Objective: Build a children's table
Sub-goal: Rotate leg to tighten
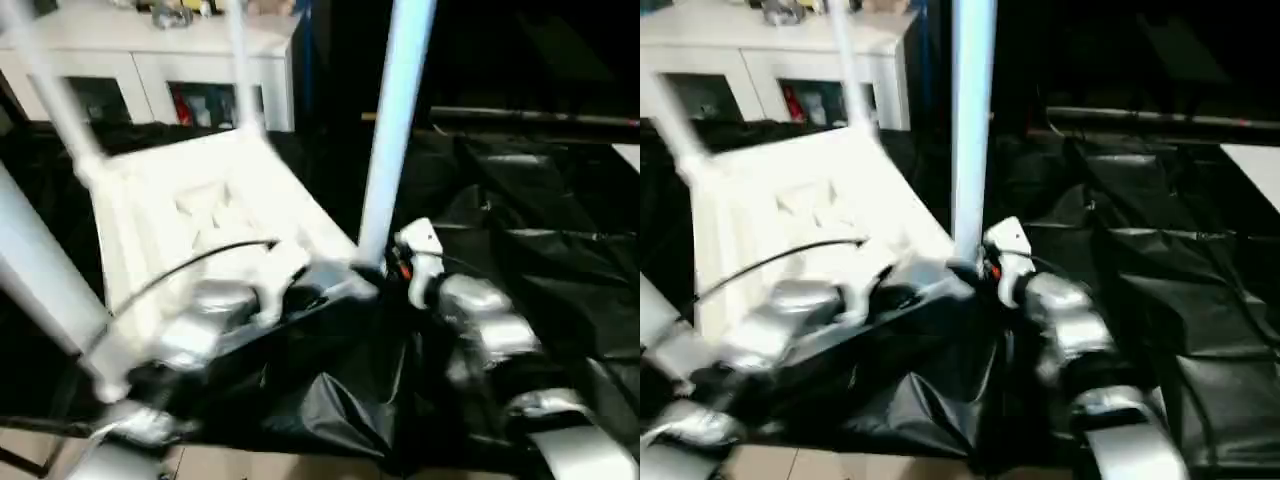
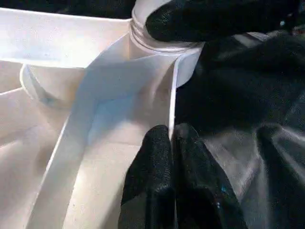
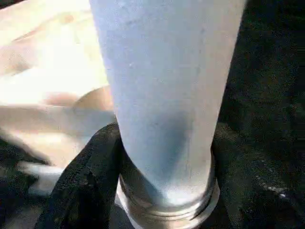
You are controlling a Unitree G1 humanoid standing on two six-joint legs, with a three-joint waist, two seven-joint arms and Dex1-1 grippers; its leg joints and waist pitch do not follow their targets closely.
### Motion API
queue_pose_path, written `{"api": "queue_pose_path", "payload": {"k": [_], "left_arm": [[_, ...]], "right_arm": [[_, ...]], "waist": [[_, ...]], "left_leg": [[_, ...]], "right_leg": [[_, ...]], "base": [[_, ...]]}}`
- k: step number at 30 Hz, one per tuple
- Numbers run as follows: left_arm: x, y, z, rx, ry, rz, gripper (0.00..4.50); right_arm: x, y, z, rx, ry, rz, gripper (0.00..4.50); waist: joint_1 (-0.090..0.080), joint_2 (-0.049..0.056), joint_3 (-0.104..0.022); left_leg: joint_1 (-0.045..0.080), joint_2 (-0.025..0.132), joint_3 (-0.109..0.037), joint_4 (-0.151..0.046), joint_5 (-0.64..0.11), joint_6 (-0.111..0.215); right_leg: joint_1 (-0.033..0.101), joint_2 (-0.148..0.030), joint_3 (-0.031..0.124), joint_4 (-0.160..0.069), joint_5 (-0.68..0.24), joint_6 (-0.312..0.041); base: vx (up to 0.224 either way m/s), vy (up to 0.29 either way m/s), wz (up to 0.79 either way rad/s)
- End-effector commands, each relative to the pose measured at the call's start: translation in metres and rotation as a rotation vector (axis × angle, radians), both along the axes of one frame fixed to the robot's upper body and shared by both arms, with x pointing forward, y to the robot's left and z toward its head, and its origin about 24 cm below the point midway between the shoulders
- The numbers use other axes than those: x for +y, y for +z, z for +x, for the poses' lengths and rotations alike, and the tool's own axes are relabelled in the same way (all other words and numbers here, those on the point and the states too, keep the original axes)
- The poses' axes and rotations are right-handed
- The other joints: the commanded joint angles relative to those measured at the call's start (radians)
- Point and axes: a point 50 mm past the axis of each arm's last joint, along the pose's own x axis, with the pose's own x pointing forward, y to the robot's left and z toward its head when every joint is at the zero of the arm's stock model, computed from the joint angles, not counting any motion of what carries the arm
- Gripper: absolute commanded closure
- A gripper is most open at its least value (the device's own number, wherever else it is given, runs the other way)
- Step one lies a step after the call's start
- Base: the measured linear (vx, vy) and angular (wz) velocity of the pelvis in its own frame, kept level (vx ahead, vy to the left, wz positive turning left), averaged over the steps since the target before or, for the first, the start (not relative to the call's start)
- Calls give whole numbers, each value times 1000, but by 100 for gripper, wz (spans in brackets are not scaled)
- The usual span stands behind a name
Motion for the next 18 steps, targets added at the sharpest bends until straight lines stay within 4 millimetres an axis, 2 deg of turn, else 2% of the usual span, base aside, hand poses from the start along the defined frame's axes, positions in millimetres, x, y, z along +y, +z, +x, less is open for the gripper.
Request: {"api": "queue_pose_path", "payload": {"k": [1,2,3,6,7,9,10,12,14,16,18], "left_arm": [[-6,-9,4,8,99,29,450],[-15,-6,6,-4,91,30,450],[-17,-6,6,-9,85,30,450],[-20,-5,7,-16,72,37,450],[-19,-5,7,-15,62,40,450],[-16,-6,6,-11,48,44,450],[-15,-7,5,-6,41,44,450],[-8,-8,1,12,2,38,450],[-4,-9,-1,21,-12,37,450],[1,-9,-4,34,-40,35,450],[16,-11,-12,54,-105,29,450]], "right_arm": [[24,-24,-12,127,0,-22,202],[39,-22,-13,111,26,-24,202],[46,-20,-14,95,54,-24,202],[54,-14,-13,45,96,-13,202],[52,-10,-11,32,102,23,202],[48,-5,-9,16,95,59,147],[46,-3,-8,7,94,62,133],[33,3,-5,-25,146,63,131],[27,6,-4,-36,185,60,107],[20,8,-5,-51,250,24,85],[3,12,-7,-78,377,-71,81]], "waist": [[-3,-10,-37],[0,-8,-39],[0,-9,-39],[0,-10,-39],[0,-12,-39],[2,-12,-39],[2,-16,-39],[5,-16,-40],[7,-13,-42],[8,-12,-43],[7,-10,-46]], "left_leg": [[12,18,-14,-77,-344,-26],[12,19,-14,-77,-346,-27],[12,19,-14,-77,-346,-26],[9,19,-14,-78,-359,-19],[9,20,-14,-79,-360,-14],[7,20,-14,-79,-350,-8],[5,20,-13,-79,-340,-3],[3,20,-13,-79,-333,3],[-1,24,-12,-78,-301,11],[-4,23,-14,-78,-289,14],[-8,24,-13,-74,-257,20]], "right_leg": [[15,-59,32,-106,-436,-131],[13,-61,32,-108,-432,-128],[13,-61,33,-107,-426,-128],[12,-60,32,-107,-410,-128],[12,-61,32,-107,-409,-129],[12,-61,33,-107,-402,-129],[14,-61,33,-106,-397,-129],[16,-63,33,-106,-401,-130],[19,-62,33,-99,-330,-147],[23,-62,31,-95,-303,-157],[29,-62,29,-89,-253,-175]], "base": [[0,0,0],[0,0,0],[0,0,0],[0,0,0],[0,0,0],[0,0,0],[0,0,0],[0,0,0],[0,0,0],[0,0,0],[0,0,0]]}}
